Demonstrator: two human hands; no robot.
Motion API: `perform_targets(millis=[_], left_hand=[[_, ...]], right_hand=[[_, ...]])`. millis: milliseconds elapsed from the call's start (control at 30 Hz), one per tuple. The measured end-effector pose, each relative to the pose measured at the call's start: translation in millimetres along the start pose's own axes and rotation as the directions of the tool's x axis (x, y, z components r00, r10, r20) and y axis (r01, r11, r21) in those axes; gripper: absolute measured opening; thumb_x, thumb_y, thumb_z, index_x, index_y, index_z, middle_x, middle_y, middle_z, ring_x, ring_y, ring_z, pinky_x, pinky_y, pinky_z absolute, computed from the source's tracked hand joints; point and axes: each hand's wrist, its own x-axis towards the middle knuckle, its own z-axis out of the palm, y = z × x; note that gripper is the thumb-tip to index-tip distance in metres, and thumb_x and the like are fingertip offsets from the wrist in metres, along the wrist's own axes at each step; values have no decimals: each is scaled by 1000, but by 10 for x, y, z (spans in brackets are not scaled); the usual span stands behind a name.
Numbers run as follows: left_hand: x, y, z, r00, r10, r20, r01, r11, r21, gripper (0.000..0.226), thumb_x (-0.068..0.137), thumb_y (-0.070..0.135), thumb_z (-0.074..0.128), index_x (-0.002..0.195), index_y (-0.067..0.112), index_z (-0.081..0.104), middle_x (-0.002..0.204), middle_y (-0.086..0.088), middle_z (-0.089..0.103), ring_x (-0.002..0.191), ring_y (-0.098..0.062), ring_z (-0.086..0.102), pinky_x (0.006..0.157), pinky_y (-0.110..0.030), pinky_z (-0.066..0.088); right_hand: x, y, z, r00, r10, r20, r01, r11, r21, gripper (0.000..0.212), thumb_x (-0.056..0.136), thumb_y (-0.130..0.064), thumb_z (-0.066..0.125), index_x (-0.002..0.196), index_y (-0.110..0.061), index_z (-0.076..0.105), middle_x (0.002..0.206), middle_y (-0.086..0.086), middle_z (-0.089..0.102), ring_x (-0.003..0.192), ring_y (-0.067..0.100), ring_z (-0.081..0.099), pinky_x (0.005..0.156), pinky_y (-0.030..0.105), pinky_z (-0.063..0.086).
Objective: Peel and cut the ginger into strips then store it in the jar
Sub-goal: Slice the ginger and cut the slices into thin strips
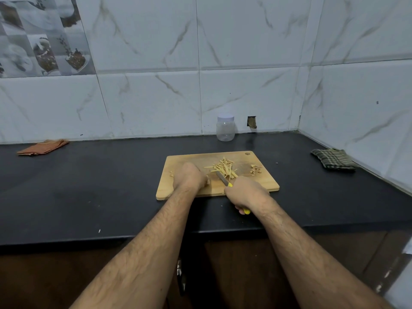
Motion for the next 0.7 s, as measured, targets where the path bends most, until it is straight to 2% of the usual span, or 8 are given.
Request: perform_targets(millis=[100, 200, 367, 500, 700], left_hand=[[31, 31, -67, 998, 0, 70, -4, 998, 61, 11, 77, 22, 74, 87, 17, 77, 91, 0, 74, 89, -21, 70, 53, -25, 43], [22, 40, -92, 996, 27, 81, -37, 992, 123, 14, 76, 21, 75, 90, 22, 77, 93, 4, 72, 89, -19, 68, 64, -27, 51], [-23, 33, -40, 995, 95, 36, -100, 980, 171, 16, 81, 29, 78, 97, 29, 78, 100, 7, 72, 96, -16, 65, 71, -27, 49], [-44, 18, -30, 992, 122, 45, -127, 983, 130, 21, 85, 28, 76, 106, 33, 76, 111, 8, 71, 105, -16, 63, 78, -27, 48], [-48, -20, -35, 982, 163, 91, -173, 978, 117, 23, 89, 30, 72, 111, 36, 74, 115, 9, 70, 107, -16, 62, 80, -26, 48]], right_hand=[[-44, -40, 7, 1000, -5, -2, 5, 999, -47, 23, 95, -26, 43, 83, -15, 59, 57, -2, 64, 41, 13, 56, 48, 22, 39], [-68, -75, 24, 1000, -1, -16, -1, 996, -85, 23, 98, -27, 43, 86, -15, 59, 66, -2, 66, 48, 13, 59, 49, 22, 38], [-45, -113, 55, 999, 7, -31, -11, 993, -114, 17, 97, -27, 46, 94, -15, 58, 93, 2, 67, 84, 22, 66, 70, 29, 49], [-51, -129, 58, 999, 7, -45, -13, 991, -132, 18, 98, -27, 46, 88, -16, 55, 94, 3, 67, 88, 23, 68, 68, 29, 49], [-87, -189, 90, 995, -21, -100, 3, 984, -176, 23, 100, -27, 46, 110, -15, 63, 102, 2, 60, 87, 21, 56, 73, 32, 45]])
